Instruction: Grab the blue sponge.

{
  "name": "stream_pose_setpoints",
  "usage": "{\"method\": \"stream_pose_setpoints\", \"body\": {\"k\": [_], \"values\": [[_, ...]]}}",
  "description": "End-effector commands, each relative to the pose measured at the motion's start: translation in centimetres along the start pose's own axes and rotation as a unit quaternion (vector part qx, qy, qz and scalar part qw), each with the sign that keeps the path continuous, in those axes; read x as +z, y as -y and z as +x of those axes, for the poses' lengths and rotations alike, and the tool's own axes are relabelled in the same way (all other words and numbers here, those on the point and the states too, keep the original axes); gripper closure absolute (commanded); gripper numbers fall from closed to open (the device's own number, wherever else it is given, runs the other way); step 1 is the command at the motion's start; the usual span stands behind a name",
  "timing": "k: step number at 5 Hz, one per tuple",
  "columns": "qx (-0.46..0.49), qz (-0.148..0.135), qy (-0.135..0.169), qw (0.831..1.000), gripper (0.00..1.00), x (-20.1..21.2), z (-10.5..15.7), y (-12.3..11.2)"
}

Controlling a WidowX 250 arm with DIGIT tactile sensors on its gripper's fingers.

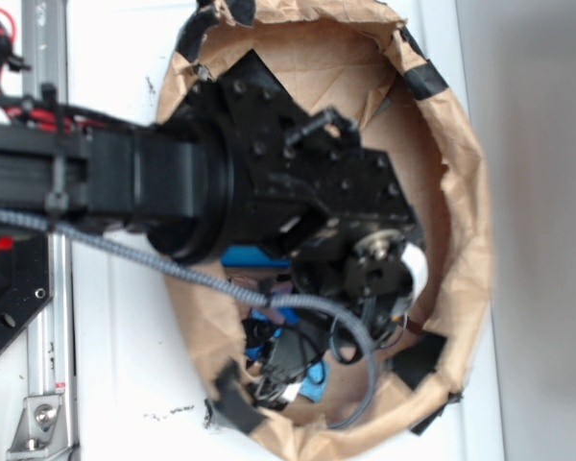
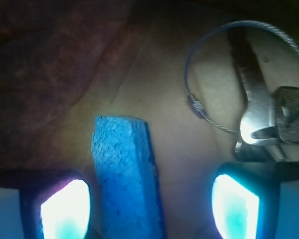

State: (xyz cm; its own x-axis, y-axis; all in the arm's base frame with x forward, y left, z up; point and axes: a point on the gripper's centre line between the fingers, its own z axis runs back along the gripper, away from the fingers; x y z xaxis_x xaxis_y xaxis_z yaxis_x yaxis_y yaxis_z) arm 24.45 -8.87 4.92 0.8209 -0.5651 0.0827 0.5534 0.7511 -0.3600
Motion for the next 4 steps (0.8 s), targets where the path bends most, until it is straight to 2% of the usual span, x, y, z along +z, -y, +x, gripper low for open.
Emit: {"method": "stream_pose_setpoints", "body": {"k": [1, 2, 4], "values": [[-0.067, 0.037, -0.025, 0.997, 0.0, -3.3, -0.5, 3.4], [-0.042, 0.076, -0.035, 0.996, 0.0, -3.2, -0.3, 2.6], [-0.003, 0.101, 0.007, 0.995, 0.0, 1.1, 0.5, -1.3]]}}
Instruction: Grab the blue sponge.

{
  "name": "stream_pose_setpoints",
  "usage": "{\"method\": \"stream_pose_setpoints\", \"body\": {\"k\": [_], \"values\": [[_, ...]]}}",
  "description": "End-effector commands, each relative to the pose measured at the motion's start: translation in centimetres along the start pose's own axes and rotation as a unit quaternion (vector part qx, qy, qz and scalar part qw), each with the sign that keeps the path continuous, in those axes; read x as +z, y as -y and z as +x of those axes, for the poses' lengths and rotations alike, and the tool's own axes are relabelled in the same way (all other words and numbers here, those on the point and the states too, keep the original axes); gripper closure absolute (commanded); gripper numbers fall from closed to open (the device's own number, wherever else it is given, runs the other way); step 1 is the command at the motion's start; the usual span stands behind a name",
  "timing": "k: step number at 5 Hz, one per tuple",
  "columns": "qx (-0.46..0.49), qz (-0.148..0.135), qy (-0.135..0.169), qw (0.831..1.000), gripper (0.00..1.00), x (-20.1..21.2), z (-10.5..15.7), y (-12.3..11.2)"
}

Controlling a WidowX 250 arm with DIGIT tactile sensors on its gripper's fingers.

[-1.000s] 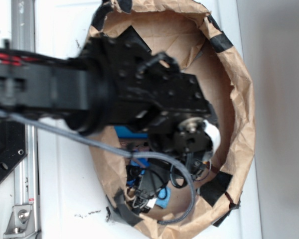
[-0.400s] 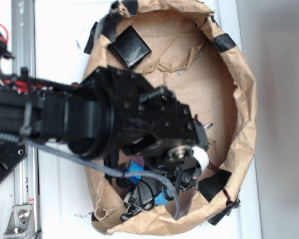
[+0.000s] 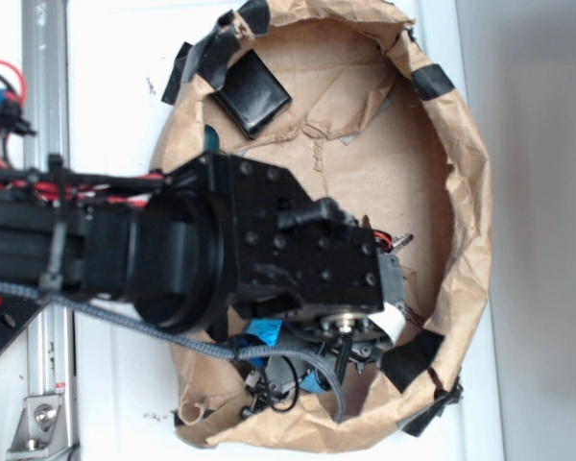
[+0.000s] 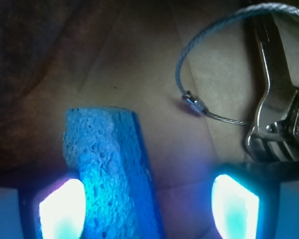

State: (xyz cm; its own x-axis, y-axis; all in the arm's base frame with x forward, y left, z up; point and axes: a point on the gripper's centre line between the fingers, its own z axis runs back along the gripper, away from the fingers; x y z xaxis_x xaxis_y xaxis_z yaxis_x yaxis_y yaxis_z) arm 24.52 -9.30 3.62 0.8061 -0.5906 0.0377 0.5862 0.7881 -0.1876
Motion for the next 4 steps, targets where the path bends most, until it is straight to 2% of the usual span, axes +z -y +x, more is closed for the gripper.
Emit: {"method": "stream_pose_setpoints", "body": {"k": [1, 2, 4], "values": [[0.022, -0.005, 0.05, 0.999, 0.0, 3.0, 0.0, -2.6], [0.004, -0.02, 0.048, 0.999, 0.0, 2.6, 0.1, -1.1], [-0.055, -0.022, 0.03, 0.998, 0.0, 1.1, 0.9, 3.2]]}}
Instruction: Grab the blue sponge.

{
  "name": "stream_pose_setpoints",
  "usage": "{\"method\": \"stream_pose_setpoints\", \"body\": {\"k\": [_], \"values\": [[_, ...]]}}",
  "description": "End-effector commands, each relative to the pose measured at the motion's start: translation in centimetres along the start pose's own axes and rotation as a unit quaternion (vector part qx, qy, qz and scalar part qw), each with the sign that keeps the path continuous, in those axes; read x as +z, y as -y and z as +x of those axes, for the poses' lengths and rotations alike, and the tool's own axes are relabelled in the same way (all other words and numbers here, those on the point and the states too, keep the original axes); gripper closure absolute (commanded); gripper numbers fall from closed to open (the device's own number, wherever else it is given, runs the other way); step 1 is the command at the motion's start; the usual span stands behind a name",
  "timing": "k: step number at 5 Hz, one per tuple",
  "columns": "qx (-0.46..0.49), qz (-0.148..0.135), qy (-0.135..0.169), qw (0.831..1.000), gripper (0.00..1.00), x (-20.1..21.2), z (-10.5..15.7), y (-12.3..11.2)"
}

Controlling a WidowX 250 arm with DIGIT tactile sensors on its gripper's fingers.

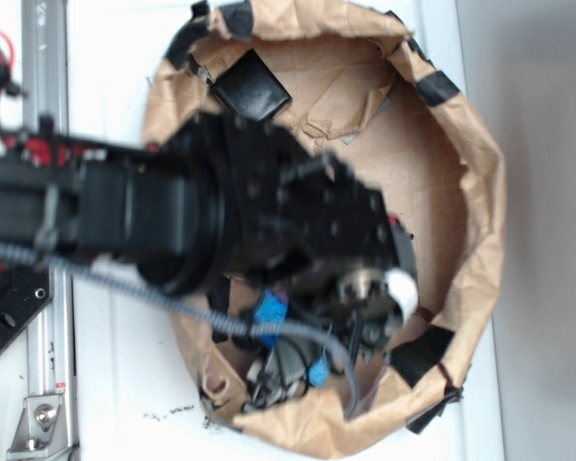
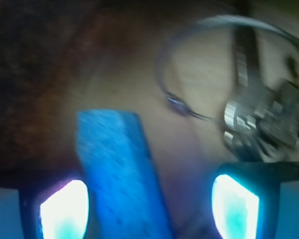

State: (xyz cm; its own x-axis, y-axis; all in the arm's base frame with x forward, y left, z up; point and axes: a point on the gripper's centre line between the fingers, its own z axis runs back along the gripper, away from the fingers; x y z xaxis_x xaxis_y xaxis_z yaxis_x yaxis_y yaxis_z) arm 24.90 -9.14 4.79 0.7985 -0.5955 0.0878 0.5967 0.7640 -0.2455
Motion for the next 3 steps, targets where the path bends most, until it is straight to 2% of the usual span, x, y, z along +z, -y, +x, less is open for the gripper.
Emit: {"method": "stream_pose_setpoints", "body": {"k": [1, 2, 3], "values": [[-0.047, -0.012, -0.008, 0.999, 0.0, -2.1, 0.4, 3.8], [-0.043, -0.022, -0.019, 0.999, 0.0, -3.4, 0.1, 3.8], [-0.022, -0.02, -0.024, 0.999, 0.0, -3.8, -0.4, 2.8]]}}
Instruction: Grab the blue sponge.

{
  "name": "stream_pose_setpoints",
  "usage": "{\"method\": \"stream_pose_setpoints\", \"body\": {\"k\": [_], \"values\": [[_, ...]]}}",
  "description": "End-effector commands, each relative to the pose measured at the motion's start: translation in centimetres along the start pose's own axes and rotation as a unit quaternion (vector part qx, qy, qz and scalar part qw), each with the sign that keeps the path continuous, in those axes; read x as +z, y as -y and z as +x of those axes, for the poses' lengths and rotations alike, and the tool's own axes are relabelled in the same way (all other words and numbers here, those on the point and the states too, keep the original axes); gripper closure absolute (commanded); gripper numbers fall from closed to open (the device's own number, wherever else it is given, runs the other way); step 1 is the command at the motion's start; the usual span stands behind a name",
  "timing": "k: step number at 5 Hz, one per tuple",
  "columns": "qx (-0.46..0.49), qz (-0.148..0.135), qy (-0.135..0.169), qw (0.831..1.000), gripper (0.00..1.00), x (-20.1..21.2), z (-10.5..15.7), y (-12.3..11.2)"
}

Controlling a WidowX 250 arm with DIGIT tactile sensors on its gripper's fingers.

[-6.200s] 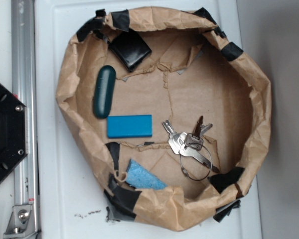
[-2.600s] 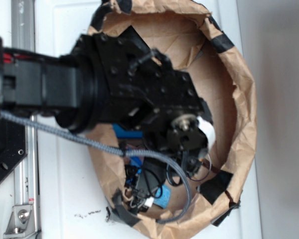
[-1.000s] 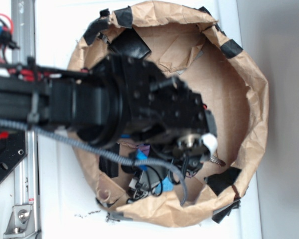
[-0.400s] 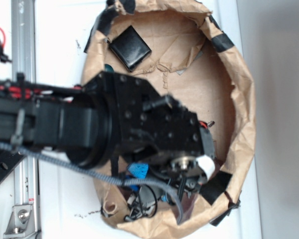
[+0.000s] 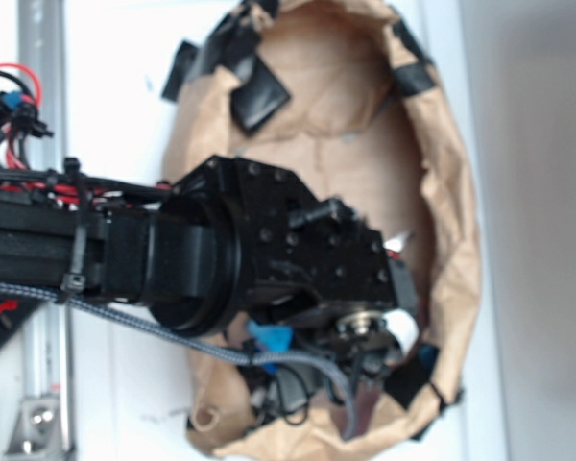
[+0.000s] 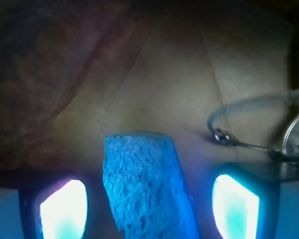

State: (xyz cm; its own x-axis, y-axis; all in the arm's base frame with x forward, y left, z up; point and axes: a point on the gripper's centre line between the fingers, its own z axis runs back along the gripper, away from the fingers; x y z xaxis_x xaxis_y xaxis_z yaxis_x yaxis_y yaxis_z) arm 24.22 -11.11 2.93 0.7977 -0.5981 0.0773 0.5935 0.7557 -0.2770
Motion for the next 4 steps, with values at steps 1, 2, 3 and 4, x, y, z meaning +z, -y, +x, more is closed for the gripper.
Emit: {"method": "stream_pose_setpoints", "body": {"k": [1, 2, 3, 4], "values": [[0.029, 0.01, -0.028, 0.999, 0.23, -0.3, -1.1, -0.3], [0.045, 0.067, -0.033, 0.996, 1.0, 1.8, -1.1, -2.2], [0.05, 0.065, -0.006, 0.997, 1.0, 3.7, -1.3, -2.7], [0.08, 0.079, 0.017, 0.993, 1.0, 5.9, -1.9, -2.9]]}}
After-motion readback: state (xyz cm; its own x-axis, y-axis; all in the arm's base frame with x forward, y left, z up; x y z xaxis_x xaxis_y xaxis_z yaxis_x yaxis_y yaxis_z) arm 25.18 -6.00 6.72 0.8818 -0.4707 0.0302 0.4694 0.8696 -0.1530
